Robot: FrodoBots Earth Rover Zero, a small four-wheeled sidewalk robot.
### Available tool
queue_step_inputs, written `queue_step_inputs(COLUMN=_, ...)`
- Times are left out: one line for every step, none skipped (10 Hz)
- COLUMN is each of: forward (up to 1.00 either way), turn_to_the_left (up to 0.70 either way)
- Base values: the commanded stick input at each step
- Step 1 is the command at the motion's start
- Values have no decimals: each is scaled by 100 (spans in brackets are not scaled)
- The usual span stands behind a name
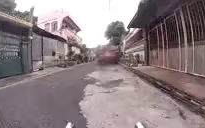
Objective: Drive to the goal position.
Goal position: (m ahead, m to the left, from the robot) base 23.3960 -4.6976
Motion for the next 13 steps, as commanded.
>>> queue_step_inputs(forward=70, turn_to_the_left=0)
queue_step_inputs(forward=70, turn_to_the_left=0)
queue_step_inputs(forward=70, turn_to_the_left=3)
queue_step_inputs(forward=70, turn_to_the_left=7)
queue_step_inputs(forward=70, turn_to_the_left=10)
queue_step_inputs(forward=70, turn_to_the_left=12)
queue_step_inputs(forward=70, turn_to_the_left=14)
queue_step_inputs(forward=70, turn_to_the_left=14)
queue_step_inputs(forward=70, turn_to_the_left=12)
queue_step_inputs(forward=70, turn_to_the_left=10)
queue_step_inputs(forward=70, turn_to_the_left=7)
queue_step_inputs(forward=70, turn_to_the_left=1)
queue_step_inputs(forward=70, turn_to_the_left=1)
